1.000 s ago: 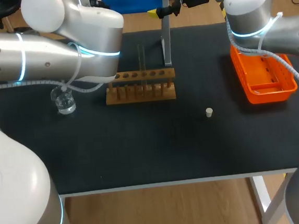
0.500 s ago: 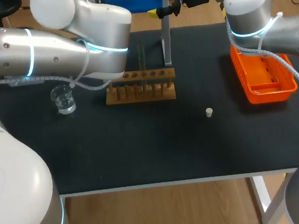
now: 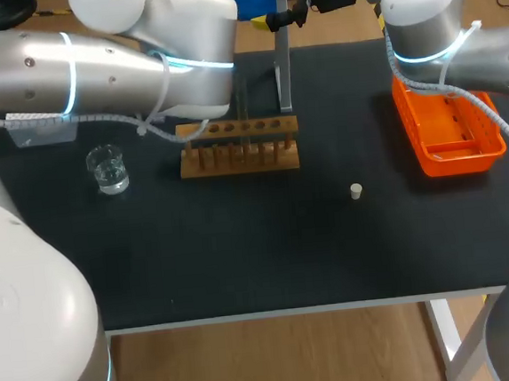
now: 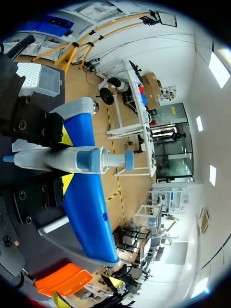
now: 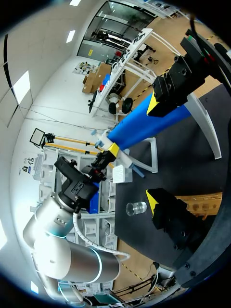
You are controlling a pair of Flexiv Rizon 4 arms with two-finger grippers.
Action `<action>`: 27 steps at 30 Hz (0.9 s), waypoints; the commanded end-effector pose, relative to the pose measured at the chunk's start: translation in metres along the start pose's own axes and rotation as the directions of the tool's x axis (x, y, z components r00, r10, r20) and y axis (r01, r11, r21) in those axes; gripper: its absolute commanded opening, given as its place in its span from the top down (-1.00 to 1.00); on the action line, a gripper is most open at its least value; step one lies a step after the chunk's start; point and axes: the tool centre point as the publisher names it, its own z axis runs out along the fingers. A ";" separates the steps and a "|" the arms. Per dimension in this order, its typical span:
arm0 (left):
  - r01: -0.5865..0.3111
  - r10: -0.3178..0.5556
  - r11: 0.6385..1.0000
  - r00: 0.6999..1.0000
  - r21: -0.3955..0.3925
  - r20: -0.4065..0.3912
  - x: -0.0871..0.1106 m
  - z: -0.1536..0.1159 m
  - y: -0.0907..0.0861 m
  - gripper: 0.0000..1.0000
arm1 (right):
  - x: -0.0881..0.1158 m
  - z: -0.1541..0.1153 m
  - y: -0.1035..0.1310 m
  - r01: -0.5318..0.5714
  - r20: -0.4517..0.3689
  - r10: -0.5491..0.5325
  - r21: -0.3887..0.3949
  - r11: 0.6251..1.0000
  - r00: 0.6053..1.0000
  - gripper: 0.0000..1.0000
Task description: Invert the test tube, pick up the pipette, mount the tip to pipette, aspirate from beaker and dispense into the tube, eject the tip, return the pipette, and cap with the stopper.
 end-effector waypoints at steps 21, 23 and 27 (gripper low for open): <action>0.036 -0.036 0.998 0.999 -0.055 0.006 0.012 -0.022 0.007 -1.00 | -0.001 -0.001 0.000 -0.001 -0.003 0.001 0.002 1.000 1.000 -1.00; 0.039 -0.039 0.998 0.999 -0.053 0.003 0.013 -0.030 0.008 -1.00 | -0.001 -0.001 0.000 -0.001 -0.003 0.001 0.002 1.000 1.000 -1.00; 0.032 -0.033 0.999 0.999 -0.042 -0.032 0.017 -0.047 0.012 -1.00 | -0.001 -0.001 0.000 -0.001 -0.003 0.001 0.002 1.000 1.000 -1.00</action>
